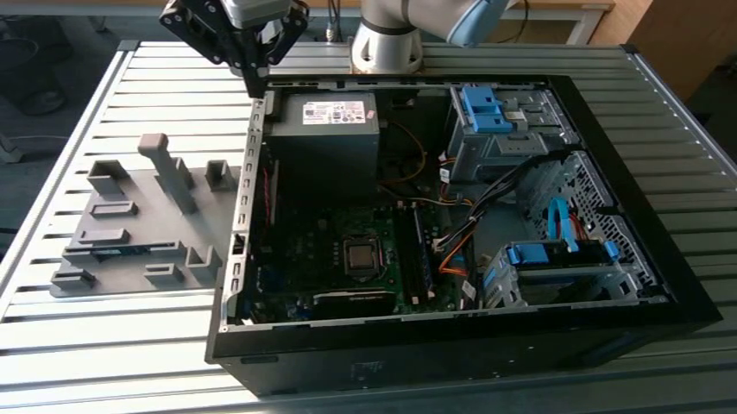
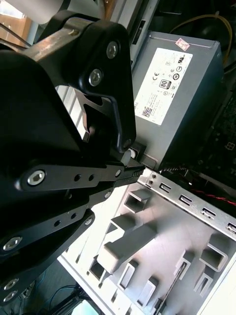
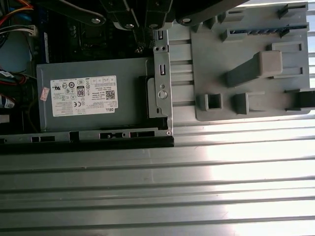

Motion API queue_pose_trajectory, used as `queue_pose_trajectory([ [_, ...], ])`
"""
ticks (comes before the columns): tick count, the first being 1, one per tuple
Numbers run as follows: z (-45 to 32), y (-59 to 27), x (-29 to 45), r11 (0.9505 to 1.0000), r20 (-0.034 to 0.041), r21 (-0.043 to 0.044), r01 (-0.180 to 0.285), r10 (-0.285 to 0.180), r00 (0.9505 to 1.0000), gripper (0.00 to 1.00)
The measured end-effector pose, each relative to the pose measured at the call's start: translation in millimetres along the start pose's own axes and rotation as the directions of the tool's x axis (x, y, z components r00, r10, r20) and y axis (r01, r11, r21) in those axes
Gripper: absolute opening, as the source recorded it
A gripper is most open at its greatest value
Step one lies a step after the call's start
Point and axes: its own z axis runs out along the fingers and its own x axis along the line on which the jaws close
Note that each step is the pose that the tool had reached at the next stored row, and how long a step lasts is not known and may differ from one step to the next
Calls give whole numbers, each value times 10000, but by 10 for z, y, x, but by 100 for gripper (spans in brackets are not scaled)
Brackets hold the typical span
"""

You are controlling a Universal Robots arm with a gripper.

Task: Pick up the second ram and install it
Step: 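Reach for the second ram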

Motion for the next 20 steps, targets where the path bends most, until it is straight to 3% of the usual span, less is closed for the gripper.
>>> queue_pose_trajectory([
  [20,1,-5,59,10000,0,-1,1,-1,10000,11],
])
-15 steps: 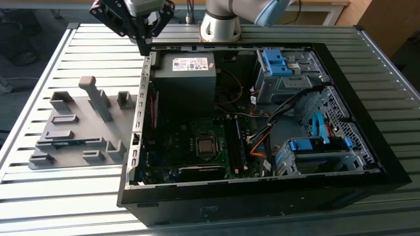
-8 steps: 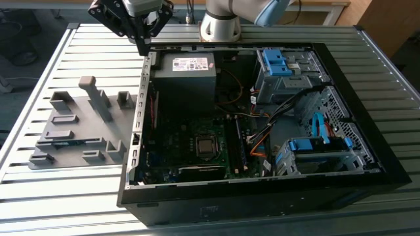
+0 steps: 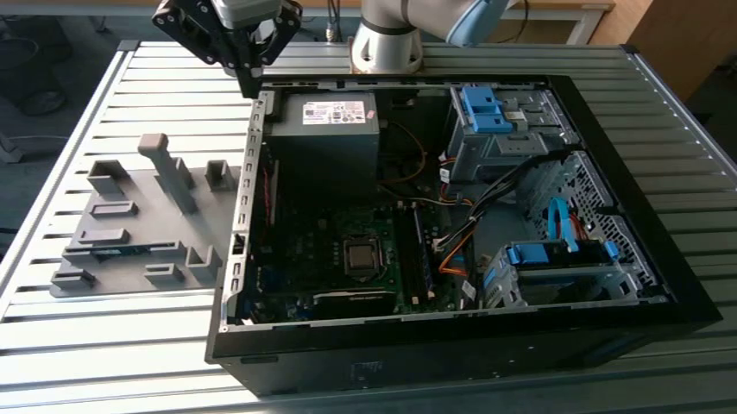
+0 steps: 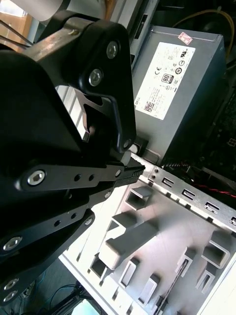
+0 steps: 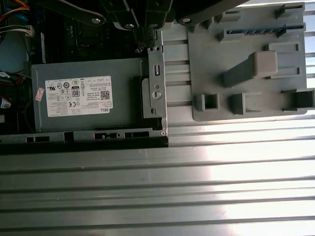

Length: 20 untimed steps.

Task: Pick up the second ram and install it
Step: 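Reach for the second ram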

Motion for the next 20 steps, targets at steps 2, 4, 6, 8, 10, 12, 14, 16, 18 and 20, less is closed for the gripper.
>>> queue_pose_trajectory([
  [2,0,0,5,10000,0,-1,0,0,10000,11],
  [4,1,-1,10,10000,1,-1,-1,1,10000,11],
  [6,1,-1,16,10000,1,-1,-1,1,10000,11],
  [8,1,-2,23,10000,1,-1,-1,1,10000,11],
  [10,0,-2,29,10000,0,0,0,0,10000,11],
  [12,1,-3,37,10000,1,-1,-1,1,10000,11],
  [14,0,-4,45,10000,0,0,0,0,10000,11],
  [16,0,-4,52,10000,0,0,0,0,10000,11],
  [18,0,-5,59,10000,1,0,-1,1,10000,11],
  [20,0,-5,65,10000,1,0,-1,1,10000,11],
])
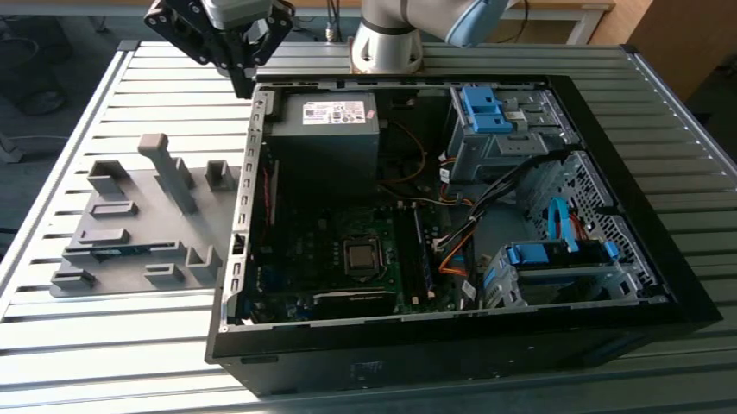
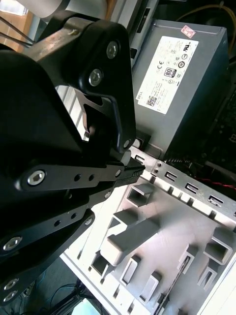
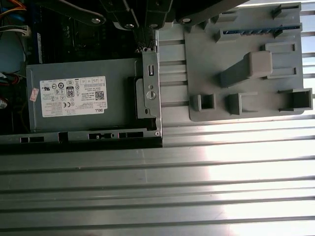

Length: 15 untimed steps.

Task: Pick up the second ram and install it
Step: 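Reach for the second ram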

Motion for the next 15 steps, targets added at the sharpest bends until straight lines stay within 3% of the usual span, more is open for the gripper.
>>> queue_pose_trajectory([
  [15,0,-4,51,10000,0,0,0,0,10000,11],
])
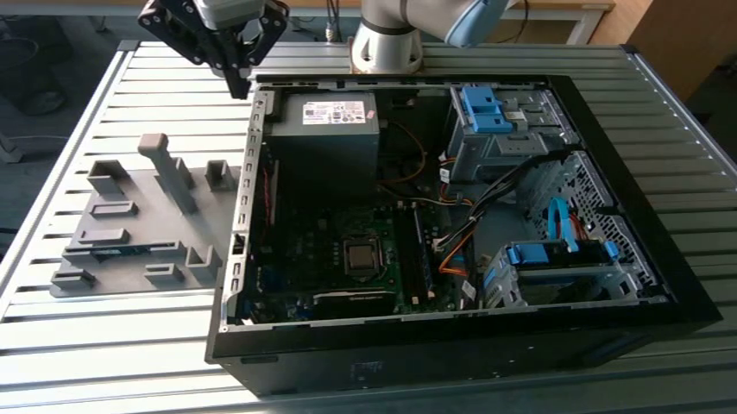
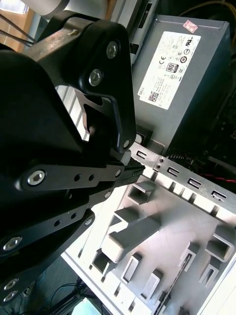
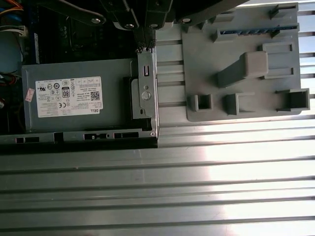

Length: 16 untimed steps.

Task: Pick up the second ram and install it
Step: 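Reach for the second ram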

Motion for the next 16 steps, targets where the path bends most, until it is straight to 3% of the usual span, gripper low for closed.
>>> queue_pose_trajectory([
  [16,1,-3,44,10000,0,0,0,0,10000,11],
])
